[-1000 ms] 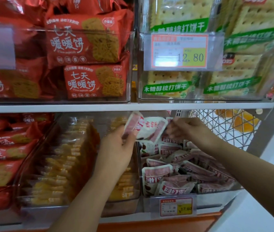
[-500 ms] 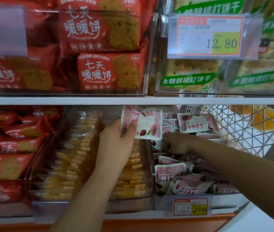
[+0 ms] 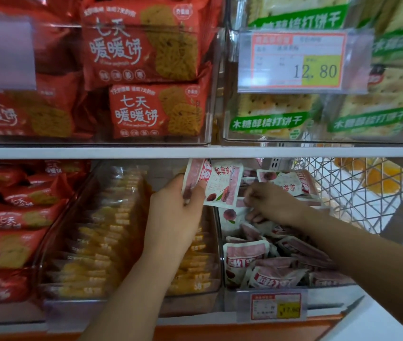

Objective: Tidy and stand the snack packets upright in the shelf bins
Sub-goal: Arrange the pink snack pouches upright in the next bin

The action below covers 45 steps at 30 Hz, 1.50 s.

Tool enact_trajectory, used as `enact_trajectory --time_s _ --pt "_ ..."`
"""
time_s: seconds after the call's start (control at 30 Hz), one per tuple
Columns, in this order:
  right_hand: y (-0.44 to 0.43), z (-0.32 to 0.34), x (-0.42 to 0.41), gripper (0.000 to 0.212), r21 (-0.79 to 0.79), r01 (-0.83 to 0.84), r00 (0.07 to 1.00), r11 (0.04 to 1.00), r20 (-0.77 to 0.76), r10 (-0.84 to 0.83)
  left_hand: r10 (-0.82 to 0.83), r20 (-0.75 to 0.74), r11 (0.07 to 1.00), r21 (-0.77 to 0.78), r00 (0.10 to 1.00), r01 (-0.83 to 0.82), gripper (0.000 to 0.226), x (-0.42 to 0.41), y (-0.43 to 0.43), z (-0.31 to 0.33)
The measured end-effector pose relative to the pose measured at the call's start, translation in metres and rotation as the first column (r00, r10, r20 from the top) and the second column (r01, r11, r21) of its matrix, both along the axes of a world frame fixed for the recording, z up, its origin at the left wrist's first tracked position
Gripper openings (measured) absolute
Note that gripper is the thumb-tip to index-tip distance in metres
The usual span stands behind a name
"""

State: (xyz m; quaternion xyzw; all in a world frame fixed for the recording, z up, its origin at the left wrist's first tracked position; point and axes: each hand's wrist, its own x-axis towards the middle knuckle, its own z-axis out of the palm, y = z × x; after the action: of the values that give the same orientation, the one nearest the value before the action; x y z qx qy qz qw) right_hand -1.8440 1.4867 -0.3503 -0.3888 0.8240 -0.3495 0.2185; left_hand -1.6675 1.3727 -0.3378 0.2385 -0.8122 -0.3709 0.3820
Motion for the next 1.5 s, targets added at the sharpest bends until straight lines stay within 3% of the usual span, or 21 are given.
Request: enact_trajectory --time_s 0.2,0.3,0.4,0.5,0.57,0.63,0.77,1.0,1.17,1.27,1.33,1.4,1.5 --pt "0.007 0.001 0.002 0.022 -0.195 0.214 0.965 0.957 0.192 -0.177 0.026 -0.021 0.998 -0.058 0.999 -0.027 0.021 0.001 -0.001 0.000" --pt "0.012 0.007 0.005 0.020 -0.215 0.255 0.917 0.943 0.362 -0.166 0.032 -0.014 0.997 -0.077 0.999 -0.033 0.024 0.001 0.000 0.001" --pt "0.017 0.016 0.008 0.011 -0.339 0.314 0.865 0.887 0.488 -0.120 0.043 -0.044 0.995 -0.082 0.998 -0.047 0.024 0.001 0.001 0.003" --pt "0.026 0.020 0.011 0.019 -0.421 0.408 0.865 0.810 0.463 -0.195 0.047 -0.078 0.996 -0.073 0.996 -0.053 0.021 0.000 0.001 0.003" --pt "0.034 0.019 0.015 0.026 -0.420 0.382 0.917 0.823 0.285 -0.280 0.044 -0.079 0.996 -0.076 0.996 -0.050 0.020 -0.001 0.001 0.002" --pt "0.042 0.019 0.024 0.021 -0.421 0.339 0.939 0.841 0.199 -0.279 0.043 -0.077 0.995 -0.089 0.996 -0.050 0.019 -0.002 0.001 0.000" --pt "0.050 0.019 0.037 0.018 -0.459 0.388 0.920 0.799 0.252 -0.302 0.039 -0.074 0.994 -0.102 0.997 -0.046 0.017 -0.003 0.003 -0.001" --pt "0.059 0.019 0.035 0.032 -0.519 0.575 0.769 0.632 0.606 -0.202 0.020 -0.044 0.998 -0.060 0.999 -0.023 0.019 -0.003 0.007 0.001" --pt "0.058 0.029 0.044 0.027 -0.545 0.703 0.620 0.457 0.785 -0.019 -0.003 -0.042 0.992 0.126 0.999 0.008 0.017 -0.003 0.006 0.002" --pt "0.055 0.028 0.050 0.028 -0.557 0.648 0.602 0.521 0.793 0.099 -0.030 -0.069 0.960 0.275 0.997 0.048 0.019 -0.006 0.009 0.005" --pt "0.054 0.024 0.052 0.029 -0.565 0.483 0.738 0.670 0.674 0.036 -0.064 -0.066 0.931 0.355 0.996 0.083 0.018 -0.008 0.015 0.006" --pt "0.054 0.021 0.054 0.029 -0.503 0.336 0.893 0.797 0.438 -0.100 -0.116 -0.111 0.864 0.479 0.987 0.155 0.017 -0.012 0.022 0.006" --pt "0.056 0.025 0.051 0.030 -0.523 0.252 0.956 0.814 0.267 -0.125 -0.207 -0.215 0.735 0.609 0.954 0.297 0.022 -0.013 0.028 0.012"
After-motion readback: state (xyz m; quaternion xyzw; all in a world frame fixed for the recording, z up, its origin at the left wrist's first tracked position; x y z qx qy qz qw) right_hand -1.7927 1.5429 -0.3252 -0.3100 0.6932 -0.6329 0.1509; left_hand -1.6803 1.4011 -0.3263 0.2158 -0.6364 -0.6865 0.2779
